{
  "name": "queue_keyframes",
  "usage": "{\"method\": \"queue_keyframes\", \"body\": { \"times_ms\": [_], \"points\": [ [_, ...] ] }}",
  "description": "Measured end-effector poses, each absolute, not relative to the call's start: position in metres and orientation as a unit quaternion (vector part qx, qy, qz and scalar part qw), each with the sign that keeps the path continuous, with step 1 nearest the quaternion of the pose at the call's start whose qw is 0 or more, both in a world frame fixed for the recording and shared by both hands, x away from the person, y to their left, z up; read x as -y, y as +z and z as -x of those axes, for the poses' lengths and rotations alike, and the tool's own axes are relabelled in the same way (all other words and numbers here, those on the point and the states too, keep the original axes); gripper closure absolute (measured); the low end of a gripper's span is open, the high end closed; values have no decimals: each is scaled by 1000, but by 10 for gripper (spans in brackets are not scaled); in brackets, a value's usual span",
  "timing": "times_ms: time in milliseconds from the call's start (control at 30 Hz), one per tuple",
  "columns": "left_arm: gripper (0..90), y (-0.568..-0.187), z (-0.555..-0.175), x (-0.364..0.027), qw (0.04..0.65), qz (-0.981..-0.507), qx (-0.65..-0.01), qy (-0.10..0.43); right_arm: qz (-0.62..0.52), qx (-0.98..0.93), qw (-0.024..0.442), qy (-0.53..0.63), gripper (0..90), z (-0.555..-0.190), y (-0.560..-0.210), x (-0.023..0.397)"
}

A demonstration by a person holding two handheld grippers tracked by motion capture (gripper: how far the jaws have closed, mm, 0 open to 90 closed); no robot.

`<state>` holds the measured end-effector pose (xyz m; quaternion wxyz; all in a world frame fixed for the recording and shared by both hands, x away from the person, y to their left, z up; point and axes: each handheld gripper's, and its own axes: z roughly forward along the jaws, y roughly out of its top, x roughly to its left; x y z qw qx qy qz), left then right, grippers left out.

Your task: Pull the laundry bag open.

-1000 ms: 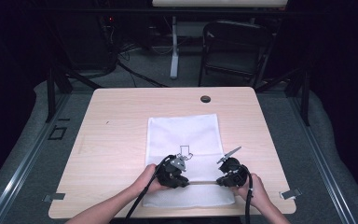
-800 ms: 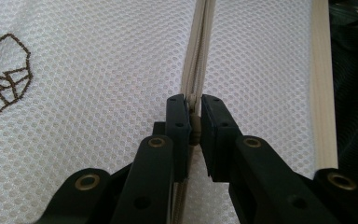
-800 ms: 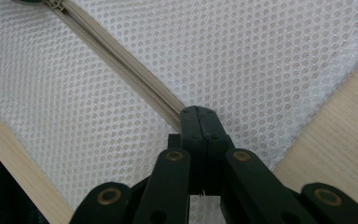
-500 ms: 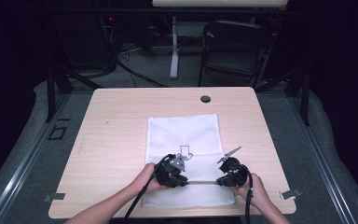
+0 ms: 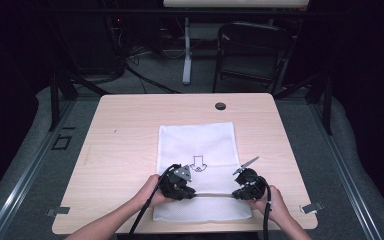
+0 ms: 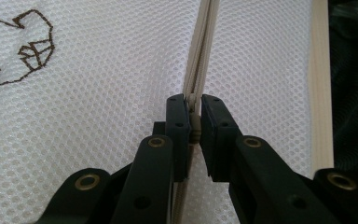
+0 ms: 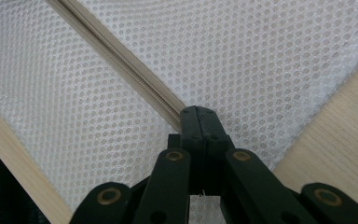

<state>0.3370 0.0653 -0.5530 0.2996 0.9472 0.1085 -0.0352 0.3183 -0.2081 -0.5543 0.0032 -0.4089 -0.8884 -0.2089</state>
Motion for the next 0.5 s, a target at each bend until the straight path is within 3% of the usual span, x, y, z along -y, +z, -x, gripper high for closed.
{"method": "queue_keyframes", "body": {
  "times_ms": [500],
  "points": [
    [823,-552,-337,-75,307,-944,-115,-40,410,888,3,-208,900,-318,-554,208]
  ]
}}
